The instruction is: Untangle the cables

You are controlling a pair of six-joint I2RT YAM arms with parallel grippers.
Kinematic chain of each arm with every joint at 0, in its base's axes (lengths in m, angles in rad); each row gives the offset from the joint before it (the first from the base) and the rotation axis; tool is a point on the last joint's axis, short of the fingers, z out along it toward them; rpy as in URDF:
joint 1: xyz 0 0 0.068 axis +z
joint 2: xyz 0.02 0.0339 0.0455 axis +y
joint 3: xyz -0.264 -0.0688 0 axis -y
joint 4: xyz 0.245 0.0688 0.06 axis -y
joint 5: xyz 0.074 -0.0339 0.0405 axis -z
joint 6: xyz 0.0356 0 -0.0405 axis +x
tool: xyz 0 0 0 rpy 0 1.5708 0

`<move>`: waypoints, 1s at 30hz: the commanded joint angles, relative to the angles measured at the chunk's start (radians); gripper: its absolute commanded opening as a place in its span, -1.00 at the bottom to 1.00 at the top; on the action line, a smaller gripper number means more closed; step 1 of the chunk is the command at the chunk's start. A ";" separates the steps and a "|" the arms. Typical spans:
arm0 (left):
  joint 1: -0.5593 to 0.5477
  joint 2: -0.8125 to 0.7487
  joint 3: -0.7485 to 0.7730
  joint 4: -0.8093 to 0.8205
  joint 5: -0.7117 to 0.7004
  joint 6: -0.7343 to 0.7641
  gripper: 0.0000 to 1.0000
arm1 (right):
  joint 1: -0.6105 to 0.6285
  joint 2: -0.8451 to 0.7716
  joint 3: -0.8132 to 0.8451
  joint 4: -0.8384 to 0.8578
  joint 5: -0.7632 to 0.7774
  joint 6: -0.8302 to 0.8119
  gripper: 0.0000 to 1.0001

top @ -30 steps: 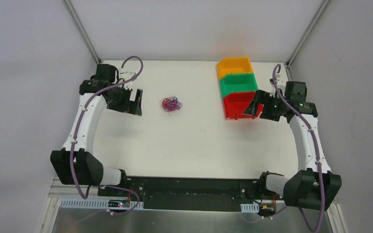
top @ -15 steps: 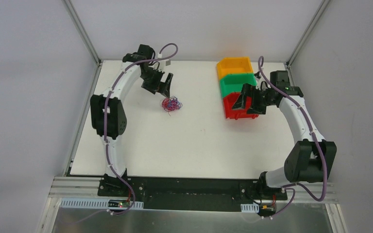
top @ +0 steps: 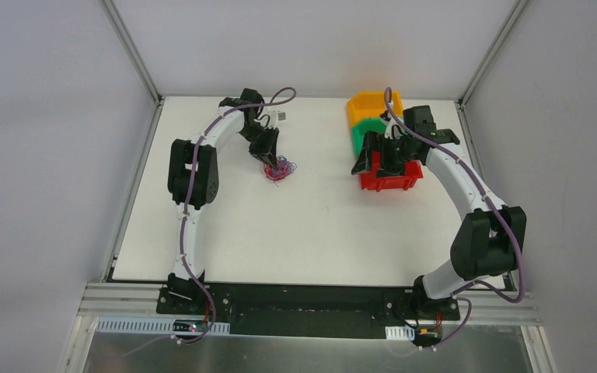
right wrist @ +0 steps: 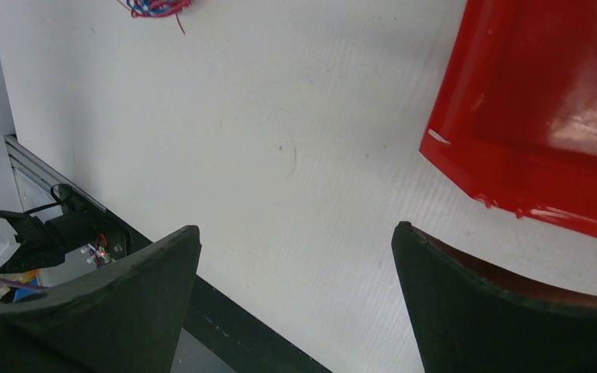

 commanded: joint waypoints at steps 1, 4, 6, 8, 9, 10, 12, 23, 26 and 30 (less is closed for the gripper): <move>0.002 -0.257 -0.268 0.130 0.287 -0.127 -1.00 | 0.051 0.071 0.060 0.139 -0.081 0.158 0.94; 0.001 -0.455 -0.550 0.402 0.400 -0.296 -1.00 | 0.088 0.152 0.079 0.227 -0.205 0.295 0.89; 0.001 -0.518 -0.651 0.528 0.428 -0.376 -1.00 | 0.122 0.189 0.086 0.291 -0.266 0.360 0.87; 0.000 -0.544 -0.698 0.609 0.451 -0.434 -1.00 | 0.161 0.207 0.078 0.352 -0.304 0.410 0.87; 0.000 -0.550 -0.712 0.634 0.461 -0.456 -1.00 | 0.184 0.217 0.078 0.374 -0.316 0.426 0.87; -0.002 -0.554 -0.725 0.665 0.469 -0.481 -1.00 | 0.205 0.229 0.082 0.382 -0.327 0.437 0.87; -0.002 -0.562 -0.755 0.733 0.485 -0.538 -1.00 | 0.245 0.252 0.093 0.398 -0.347 0.454 0.86; 0.071 -0.719 -0.799 0.651 0.495 -0.545 -1.00 | 0.247 0.240 0.051 0.332 -0.162 0.352 -1.00; 0.157 -0.783 -0.751 0.393 0.427 -0.367 -1.00 | 0.189 0.191 0.035 0.265 -0.037 0.275 -1.00; 0.267 -0.832 -0.662 0.096 0.201 -0.178 -1.00 | 0.146 0.130 0.022 0.197 0.041 0.205 -1.00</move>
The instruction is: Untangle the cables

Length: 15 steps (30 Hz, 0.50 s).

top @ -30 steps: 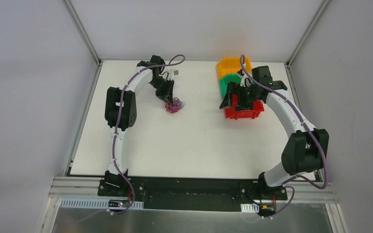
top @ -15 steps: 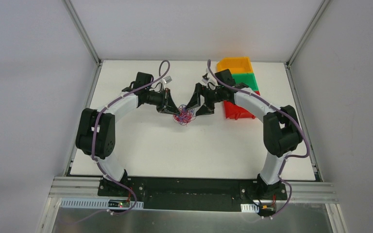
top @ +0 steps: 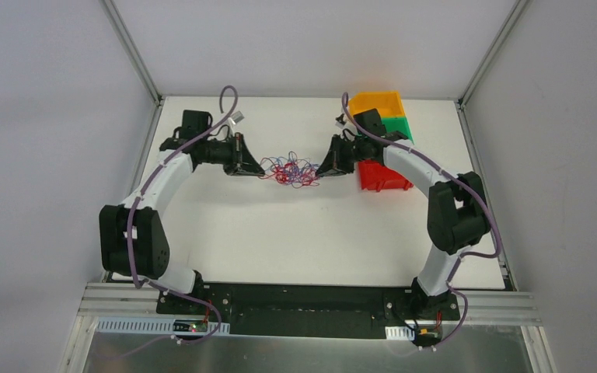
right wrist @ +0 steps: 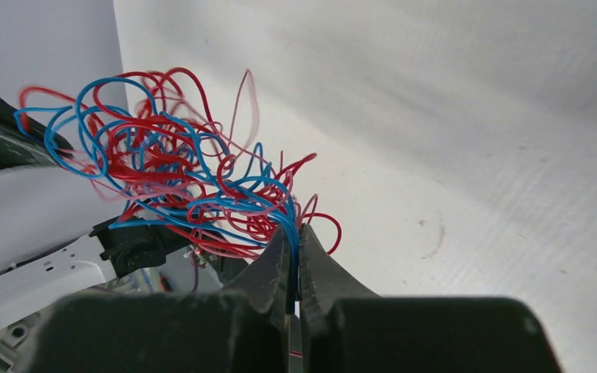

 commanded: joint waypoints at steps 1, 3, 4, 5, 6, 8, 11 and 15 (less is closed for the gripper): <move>0.130 -0.085 0.130 -0.387 -0.244 0.264 -1.00 | -0.068 -0.111 -0.012 -0.125 0.204 -0.142 -1.00; 0.185 -0.102 0.185 -0.444 -0.339 0.315 -1.00 | -0.079 -0.135 -0.011 -0.150 0.238 -0.179 -1.00; 0.213 -0.112 0.209 -0.458 -0.386 0.341 -1.00 | -0.087 -0.146 -0.009 -0.159 0.261 -0.195 -1.00; 0.239 -0.122 0.244 -0.466 -0.444 0.363 -1.00 | -0.095 -0.154 -0.008 -0.169 0.280 -0.209 -1.00; 0.269 -0.129 0.270 -0.468 -0.496 0.378 -1.00 | -0.105 -0.159 -0.006 -0.181 0.294 -0.225 -1.00; 0.326 -0.134 0.319 -0.470 -0.590 0.402 -1.00 | -0.134 -0.167 -0.001 -0.205 0.313 -0.243 -1.00; 0.421 -0.114 0.384 -0.472 -0.634 0.434 -1.00 | -0.195 -0.175 0.009 -0.239 0.291 -0.271 -1.00; 0.501 -0.076 0.437 -0.471 -0.718 0.460 -1.00 | -0.252 -0.189 0.028 -0.278 0.238 -0.288 -1.00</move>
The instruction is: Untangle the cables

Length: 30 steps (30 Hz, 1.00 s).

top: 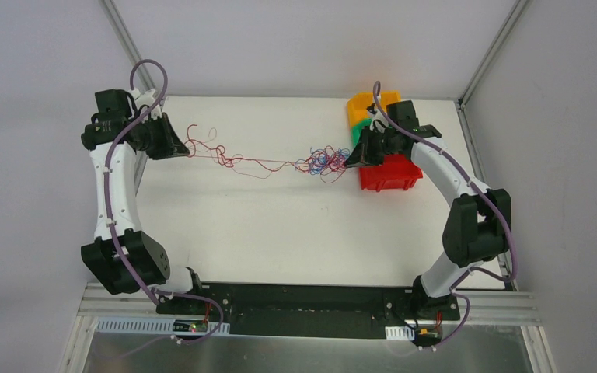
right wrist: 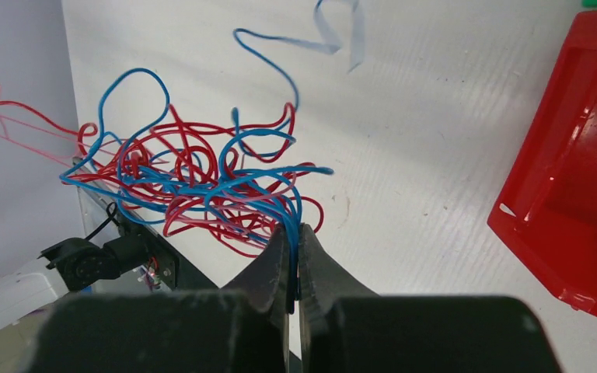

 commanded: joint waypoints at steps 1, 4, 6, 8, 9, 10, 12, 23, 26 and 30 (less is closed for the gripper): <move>0.111 0.024 0.095 0.002 -0.304 0.122 -1.00 | -0.109 -0.056 0.033 -0.134 0.100 -0.111 -1.00; 0.156 0.070 0.126 0.009 -0.378 0.137 -1.00 | -0.111 -0.063 0.042 -0.144 0.083 -0.124 -1.00; 0.179 0.105 0.128 0.007 -0.403 0.156 -1.00 | -0.115 -0.067 0.044 -0.143 0.071 -0.129 -1.00; 0.187 0.117 0.078 0.007 -0.358 0.206 -1.00 | -0.116 -0.068 0.054 -0.141 0.031 -0.124 -1.00; 0.187 0.112 0.044 0.002 -0.263 0.234 -1.00 | -0.116 -0.069 0.059 -0.136 -0.017 -0.112 -1.00; 0.187 0.096 0.001 -0.007 -0.127 0.263 -1.00 | -0.113 -0.069 0.062 -0.120 -0.065 -0.092 -1.00; 0.168 0.041 -0.096 -0.016 0.129 0.288 -1.00 | -0.095 -0.064 0.069 -0.087 -0.157 -0.046 -1.00; -0.052 0.018 -0.225 0.015 0.285 0.205 0.09 | 0.151 0.042 0.108 0.054 -0.257 0.053 -1.00; -0.066 -0.015 -0.234 0.083 0.463 0.152 0.85 | 0.182 0.047 0.161 0.060 -0.338 0.057 -1.00; -0.187 -0.104 -0.352 0.351 0.518 0.002 0.98 | 0.212 0.059 0.197 0.075 -0.360 0.085 -1.00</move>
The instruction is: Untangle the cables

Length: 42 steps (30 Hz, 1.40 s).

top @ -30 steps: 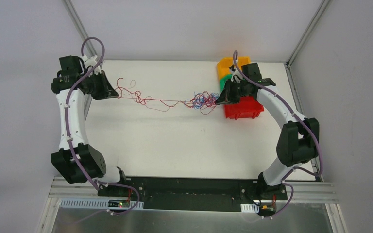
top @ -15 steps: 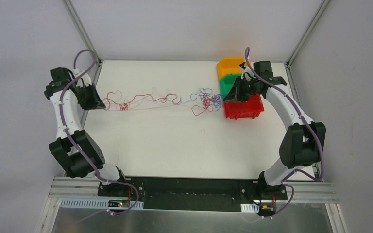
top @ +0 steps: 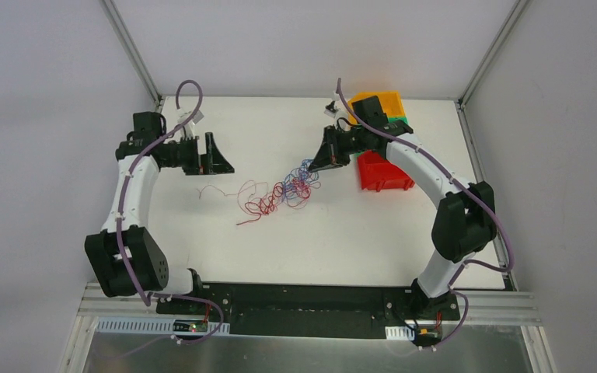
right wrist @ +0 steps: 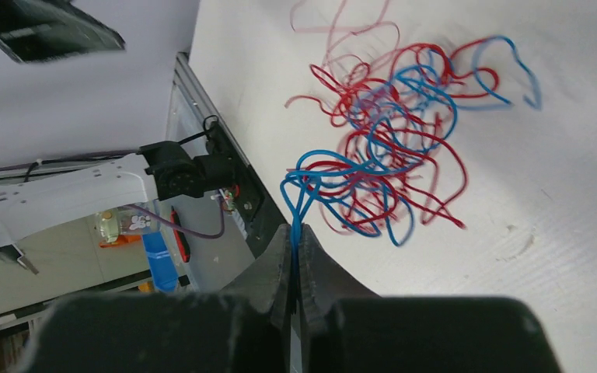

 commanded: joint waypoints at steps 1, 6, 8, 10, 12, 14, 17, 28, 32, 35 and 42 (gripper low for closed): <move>-0.143 -0.122 -0.114 0.310 0.144 -0.174 0.98 | 0.029 -0.006 0.089 0.059 -0.094 0.044 -1.00; -0.332 -0.122 -0.263 0.689 0.034 -0.380 0.98 | 0.044 0.005 0.098 0.079 -0.107 0.081 -1.00; -0.405 -0.083 -0.264 0.774 -0.010 -0.428 0.98 | 0.051 0.007 0.109 0.081 -0.108 0.089 -1.00; -0.482 -0.033 -0.253 0.869 -0.041 -0.467 0.98 | 0.059 0.011 0.120 0.083 -0.113 0.101 -1.00; -0.533 0.019 -0.248 0.940 -0.049 -0.509 0.98 | 0.068 0.016 0.133 0.088 -0.124 0.111 -1.00; -0.568 0.083 -0.241 0.973 -0.062 -0.527 0.98 | 0.075 0.018 0.142 0.096 -0.134 0.126 -1.00; -0.578 0.145 -0.232 0.961 -0.071 -0.530 0.53 | 0.075 0.015 0.144 0.100 -0.140 0.134 -1.00; -0.204 0.025 -0.350 0.453 -0.082 -0.248 -1.00 | -0.111 -0.076 0.065 0.092 -0.137 0.131 -1.00; -0.041 0.019 -0.348 0.247 -0.170 -0.033 -1.00 | -0.189 -0.097 0.069 0.080 -0.138 0.124 -1.00; 0.065 0.052 -0.321 0.155 -0.230 0.073 -1.00 | -0.228 -0.110 0.082 0.076 -0.142 0.124 -1.00; 0.230 0.194 -0.215 0.041 -0.345 0.198 -1.00 | -0.305 -0.119 0.148 0.065 -0.155 0.125 -1.00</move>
